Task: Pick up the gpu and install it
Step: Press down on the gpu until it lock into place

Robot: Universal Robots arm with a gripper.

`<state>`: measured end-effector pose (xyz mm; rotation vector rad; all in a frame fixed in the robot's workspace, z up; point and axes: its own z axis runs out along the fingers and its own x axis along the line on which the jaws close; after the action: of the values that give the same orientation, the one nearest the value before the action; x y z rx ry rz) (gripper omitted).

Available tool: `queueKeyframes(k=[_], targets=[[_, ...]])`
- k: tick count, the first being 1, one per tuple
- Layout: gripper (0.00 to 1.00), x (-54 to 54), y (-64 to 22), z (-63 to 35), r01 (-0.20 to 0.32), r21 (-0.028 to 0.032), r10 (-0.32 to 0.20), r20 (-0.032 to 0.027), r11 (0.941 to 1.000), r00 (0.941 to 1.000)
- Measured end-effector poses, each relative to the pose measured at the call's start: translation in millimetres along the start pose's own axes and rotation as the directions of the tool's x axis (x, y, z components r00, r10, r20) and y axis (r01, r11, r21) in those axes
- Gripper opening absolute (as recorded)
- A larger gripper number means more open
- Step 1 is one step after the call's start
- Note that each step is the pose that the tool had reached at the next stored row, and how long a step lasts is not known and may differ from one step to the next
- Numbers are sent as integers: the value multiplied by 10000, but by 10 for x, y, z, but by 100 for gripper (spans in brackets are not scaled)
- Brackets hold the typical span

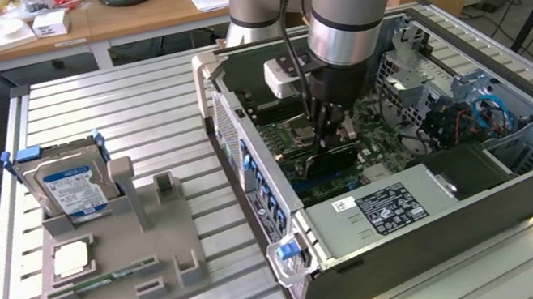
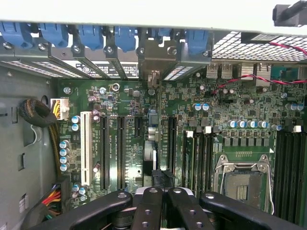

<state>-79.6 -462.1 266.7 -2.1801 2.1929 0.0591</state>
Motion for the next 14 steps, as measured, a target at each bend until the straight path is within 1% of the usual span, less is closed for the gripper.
queueKeyframes(k=[14], targets=[[10, 1, 0, 12, 0, 0, 0, 0, 10000, 10000]])
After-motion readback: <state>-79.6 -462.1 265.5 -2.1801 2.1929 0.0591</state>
